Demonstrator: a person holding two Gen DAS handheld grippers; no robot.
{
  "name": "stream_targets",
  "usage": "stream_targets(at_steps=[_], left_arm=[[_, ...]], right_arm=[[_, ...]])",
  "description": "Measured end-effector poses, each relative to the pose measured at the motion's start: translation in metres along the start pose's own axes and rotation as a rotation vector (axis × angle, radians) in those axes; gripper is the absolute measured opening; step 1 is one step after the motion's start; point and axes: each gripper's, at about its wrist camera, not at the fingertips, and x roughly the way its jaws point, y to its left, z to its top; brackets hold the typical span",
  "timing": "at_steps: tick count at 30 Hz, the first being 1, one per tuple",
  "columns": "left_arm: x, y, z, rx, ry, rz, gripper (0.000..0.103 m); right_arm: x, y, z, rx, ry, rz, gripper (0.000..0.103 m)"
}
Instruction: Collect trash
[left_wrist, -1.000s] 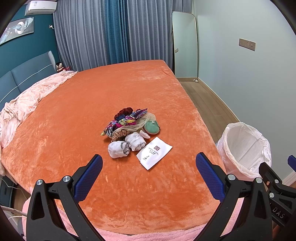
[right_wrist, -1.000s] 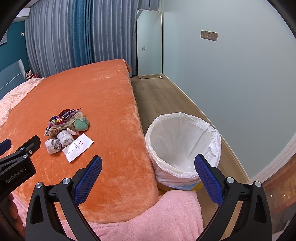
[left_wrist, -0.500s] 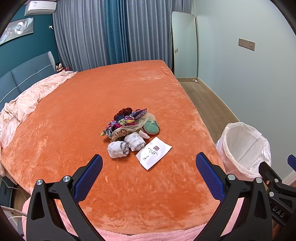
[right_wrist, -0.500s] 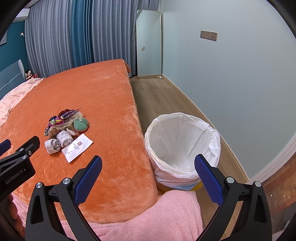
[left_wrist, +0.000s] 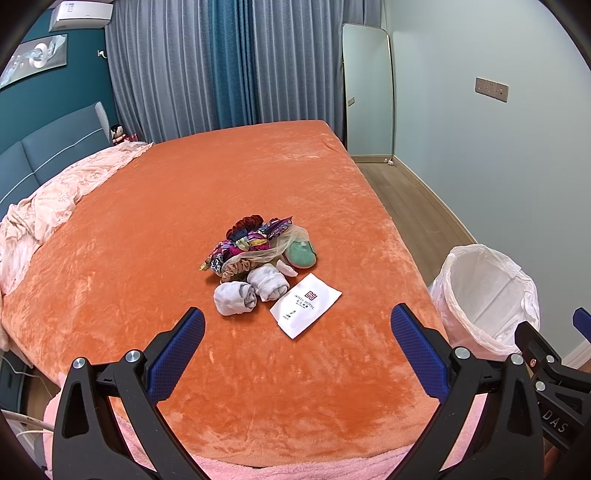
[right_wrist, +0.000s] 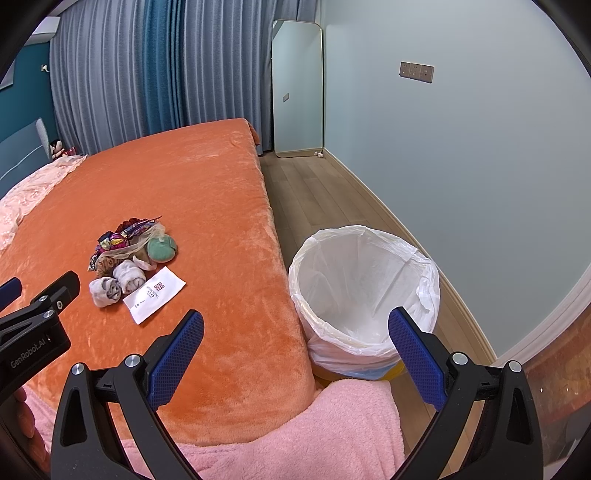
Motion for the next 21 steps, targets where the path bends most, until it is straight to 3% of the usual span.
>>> stream_targets(at_steps=[21], left_arm=[[-0.0006,0.0010,0.0010,-0.004,-0.001,-0.001,0.096]], right_arm=[[-0.0005,-0.0006,0.0047,0.000,-0.006,-0.004,0.096]])
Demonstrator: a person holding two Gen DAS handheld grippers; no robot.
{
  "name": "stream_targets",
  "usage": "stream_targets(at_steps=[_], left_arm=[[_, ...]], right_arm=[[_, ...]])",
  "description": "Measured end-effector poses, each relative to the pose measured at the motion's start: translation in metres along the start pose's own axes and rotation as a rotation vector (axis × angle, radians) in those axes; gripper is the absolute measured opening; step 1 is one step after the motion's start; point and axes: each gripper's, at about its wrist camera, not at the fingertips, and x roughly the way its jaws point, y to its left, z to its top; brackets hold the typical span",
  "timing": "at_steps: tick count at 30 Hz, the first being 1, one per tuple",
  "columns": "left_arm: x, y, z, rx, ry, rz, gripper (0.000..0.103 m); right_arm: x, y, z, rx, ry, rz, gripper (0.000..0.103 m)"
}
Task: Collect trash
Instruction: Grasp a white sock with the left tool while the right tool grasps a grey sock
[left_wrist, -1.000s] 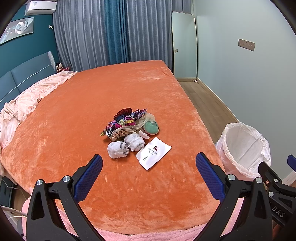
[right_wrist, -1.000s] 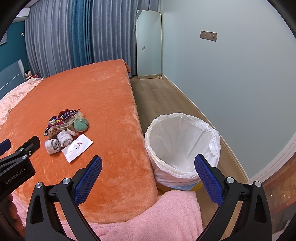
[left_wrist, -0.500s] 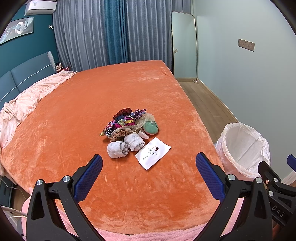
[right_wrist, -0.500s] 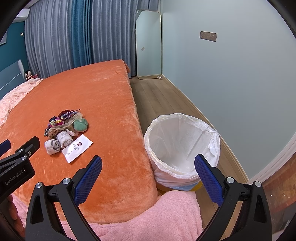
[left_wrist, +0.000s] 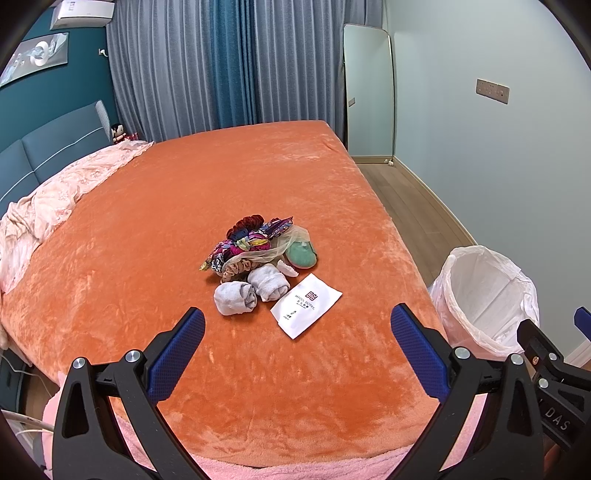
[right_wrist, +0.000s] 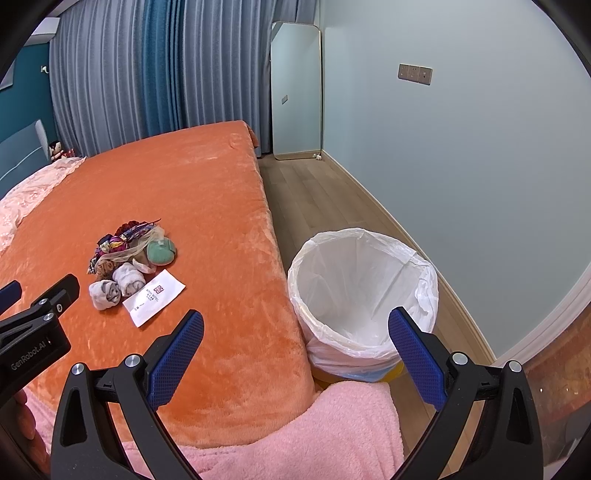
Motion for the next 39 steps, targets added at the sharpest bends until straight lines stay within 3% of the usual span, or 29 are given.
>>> stream_targets(at_steps=[10,19,29,39], left_arm=[[0.005,-0.005,0.009,-0.011,-0.005,-0.013,0.096],[0.020,0.016,0.009,-0.040,0.017,-0.040,0.096],[0.060,0.065,0.007,-0.083,0.022,-0.021,0.096],[0.133,0.129,0.006,-0.188,0.131,0.022,0.096]], right_arm=[[0.000,0.002,0.008,-0.002,-0.007,-0.016,0.096],[0.006,0.018,0.012,-0.025,0.000,0.001,0.096],[0.038,0.064,0.018,-0.042,0.033,0.092,0.096],[0.084,0.121,0.021,-0.092,0.088,0.142,0.096]])
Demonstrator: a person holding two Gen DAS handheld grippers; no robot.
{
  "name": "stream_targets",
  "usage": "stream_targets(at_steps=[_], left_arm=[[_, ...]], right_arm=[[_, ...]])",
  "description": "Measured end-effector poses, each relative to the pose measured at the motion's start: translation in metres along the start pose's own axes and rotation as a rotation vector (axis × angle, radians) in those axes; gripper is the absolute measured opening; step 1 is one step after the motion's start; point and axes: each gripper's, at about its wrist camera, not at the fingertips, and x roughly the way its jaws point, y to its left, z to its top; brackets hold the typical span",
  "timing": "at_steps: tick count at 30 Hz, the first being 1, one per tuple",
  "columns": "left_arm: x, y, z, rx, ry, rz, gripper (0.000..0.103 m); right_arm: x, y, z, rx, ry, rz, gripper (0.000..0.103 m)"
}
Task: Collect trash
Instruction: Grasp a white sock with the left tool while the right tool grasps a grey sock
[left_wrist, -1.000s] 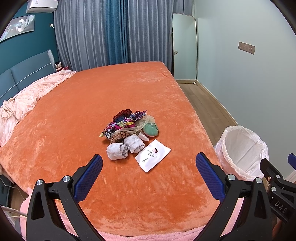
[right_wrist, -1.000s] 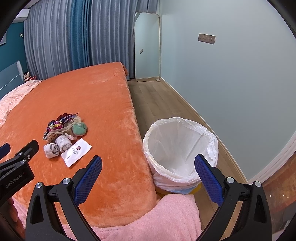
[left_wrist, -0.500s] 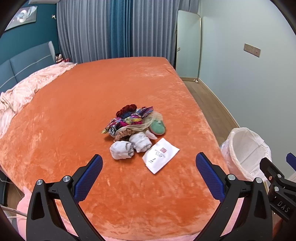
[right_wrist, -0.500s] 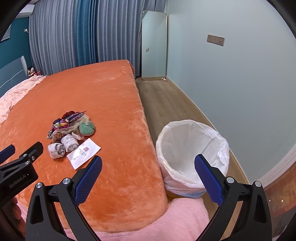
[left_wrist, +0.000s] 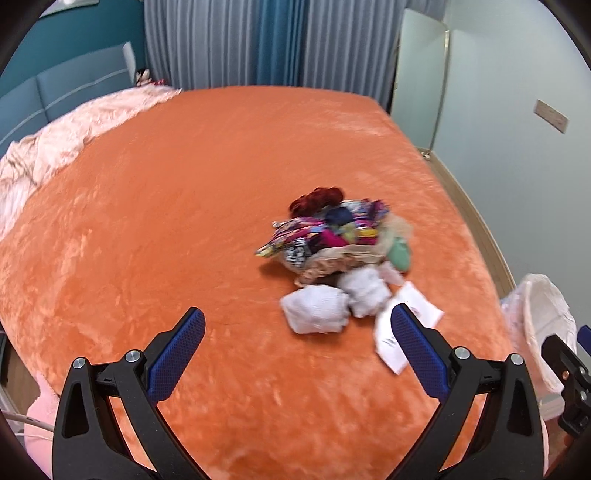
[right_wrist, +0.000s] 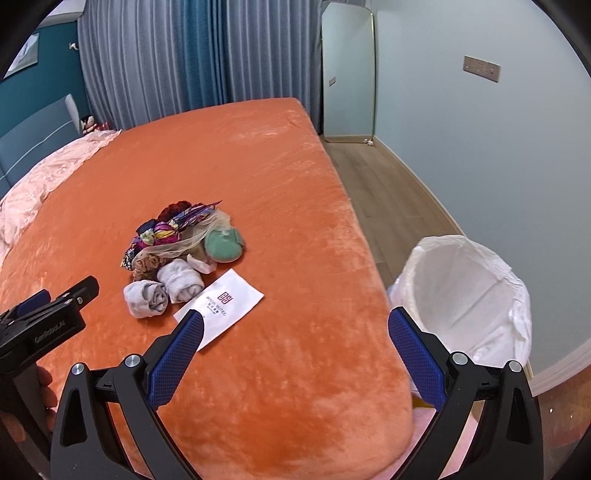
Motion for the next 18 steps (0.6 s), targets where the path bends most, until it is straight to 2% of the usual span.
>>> stream_targets(at_steps=[7,9,12,14,16,18], left_arm=[[0.055,0.006,0.005,-0.033,0.101,-0.069,0.094],[0.068,0.003,0.005,-0.034,0.125,-0.090,0.086],[0.088,0.003,0.005,-0.050,0.172,-0.132,0.064],[0.095,0.005,0.004,-0.062,0.195,-0.157,0.053],[0.101,0.008,0.003,-0.082,0.215,-0.187,0.042],[0.101,0.012,0.004,-0.092,0.213,-0.196,0.037]], right_arm=[[0.036,0.024,0.010,-0.011,0.041,0.026,0.096],[0.045,0.030,0.013,-0.014,0.053,0.037,0.096],[0.059,0.040,0.017,-0.013,0.070,0.069,0.096],[0.067,0.047,0.019,-0.017,0.078,0.089,0.096],[0.076,0.055,0.021,-0.024,0.089,0.109,0.094],[0.086,0.065,0.023,-0.038,0.104,0.127,0.090]])
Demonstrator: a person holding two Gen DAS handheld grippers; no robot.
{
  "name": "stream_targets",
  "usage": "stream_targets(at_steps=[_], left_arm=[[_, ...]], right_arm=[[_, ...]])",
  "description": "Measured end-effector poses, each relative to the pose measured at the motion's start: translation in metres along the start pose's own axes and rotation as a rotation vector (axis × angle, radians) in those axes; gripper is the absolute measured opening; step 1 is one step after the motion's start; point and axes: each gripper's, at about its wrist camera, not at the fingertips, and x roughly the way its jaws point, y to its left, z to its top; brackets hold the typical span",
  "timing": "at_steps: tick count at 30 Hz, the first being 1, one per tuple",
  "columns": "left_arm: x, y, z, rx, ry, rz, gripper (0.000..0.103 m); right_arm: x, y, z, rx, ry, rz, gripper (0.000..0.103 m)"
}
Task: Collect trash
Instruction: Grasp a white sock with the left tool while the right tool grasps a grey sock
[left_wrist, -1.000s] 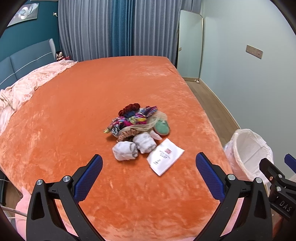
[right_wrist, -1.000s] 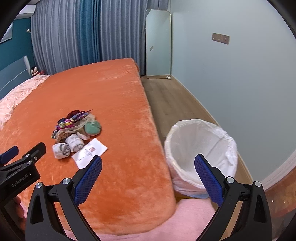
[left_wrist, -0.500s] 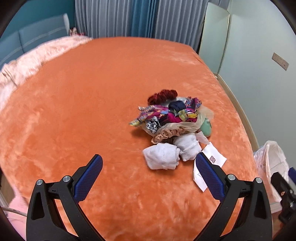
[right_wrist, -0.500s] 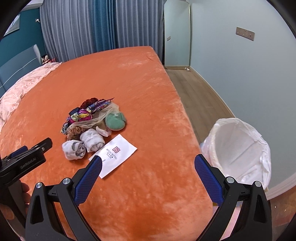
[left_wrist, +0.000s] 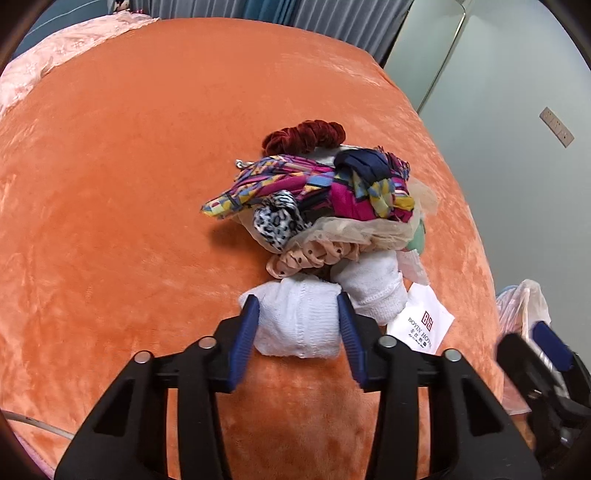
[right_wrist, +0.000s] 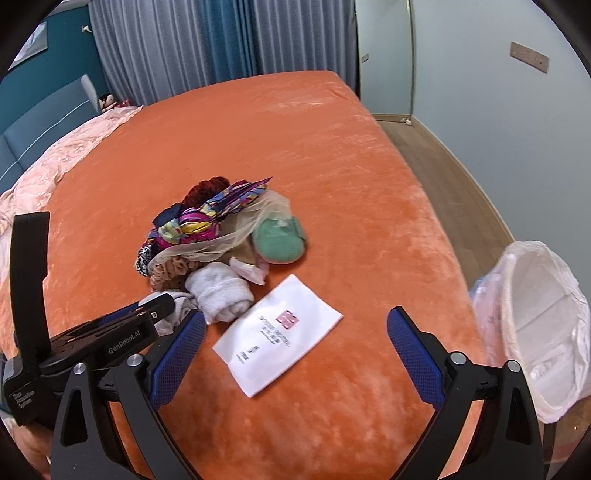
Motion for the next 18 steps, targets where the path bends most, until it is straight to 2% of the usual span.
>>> stream_targets(at_steps=[7,10,13,14,15,16,17,18], left_arm=[[-0.015,0.012,0.004,-0.009,-0.030,-0.005,0.019],[-0.018,0.016,0.006,-0.007,-0.043,0.002,0.007],[-0.018,0.018,0.008,-0.006,-0.043,-0.005,0.008],[-0.017,0.017,0.008,-0.003,-0.037,-0.013,0.011],[-0.016,0.017,0.009,-0.004,-0.028,-0.017,0.026],[-0.014,0.018,0.010,-0.014,-0.013,-0.027,0.035],[-0.012,0.019,0.011,-0.034,-0.008,-0.027,0.051],[-0.011,0.022,0.012,-0.063,-0.006,-0.031,0.056]], right_arm=[[0.037,0.031,0.006,-0.053,0.059,0.100,0.069],[0.054,0.041,0.007,-0.065,0.083,0.113,0.069],[0.072,0.049,0.006,-0.086,0.115,0.113,0.063],[0.077,0.051,0.006,-0.090,0.125,0.115,0.061],[0.081,0.052,0.005,-0.089,0.134,0.118,0.061],[0.084,0.052,0.005,-0.083,0.141,0.132,0.057],[0.089,0.051,0.004,-0.073,0.154,0.148,0.049],[0.093,0.050,0.004,-0.067,0.168,0.155,0.046]])
